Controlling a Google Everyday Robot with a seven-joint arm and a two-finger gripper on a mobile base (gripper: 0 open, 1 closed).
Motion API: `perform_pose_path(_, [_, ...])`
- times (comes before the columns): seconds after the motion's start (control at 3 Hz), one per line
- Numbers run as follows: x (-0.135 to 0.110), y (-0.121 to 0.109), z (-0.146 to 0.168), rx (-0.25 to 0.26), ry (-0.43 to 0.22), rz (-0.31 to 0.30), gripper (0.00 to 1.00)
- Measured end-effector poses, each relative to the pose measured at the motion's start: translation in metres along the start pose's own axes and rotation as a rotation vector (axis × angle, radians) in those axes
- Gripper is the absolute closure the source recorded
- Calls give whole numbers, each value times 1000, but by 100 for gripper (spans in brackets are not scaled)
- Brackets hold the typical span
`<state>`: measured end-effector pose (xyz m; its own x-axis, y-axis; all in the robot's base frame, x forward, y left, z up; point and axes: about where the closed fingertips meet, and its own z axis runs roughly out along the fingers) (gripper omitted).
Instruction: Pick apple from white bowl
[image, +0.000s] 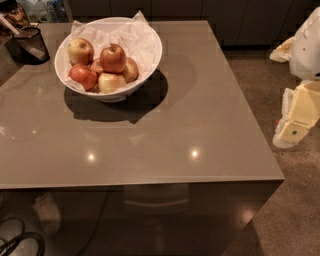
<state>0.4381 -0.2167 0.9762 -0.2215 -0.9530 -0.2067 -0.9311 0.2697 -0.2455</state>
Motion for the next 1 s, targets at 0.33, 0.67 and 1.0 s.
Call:
perform_pose_path(0.33, [0, 0, 0, 0, 0, 0, 0])
perform_pose_path(0.67, [-11, -12, -2, 11, 9, 26, 0])
perform_pose_path(1.0, [-83, -75, -7, 6, -31, 57, 0])
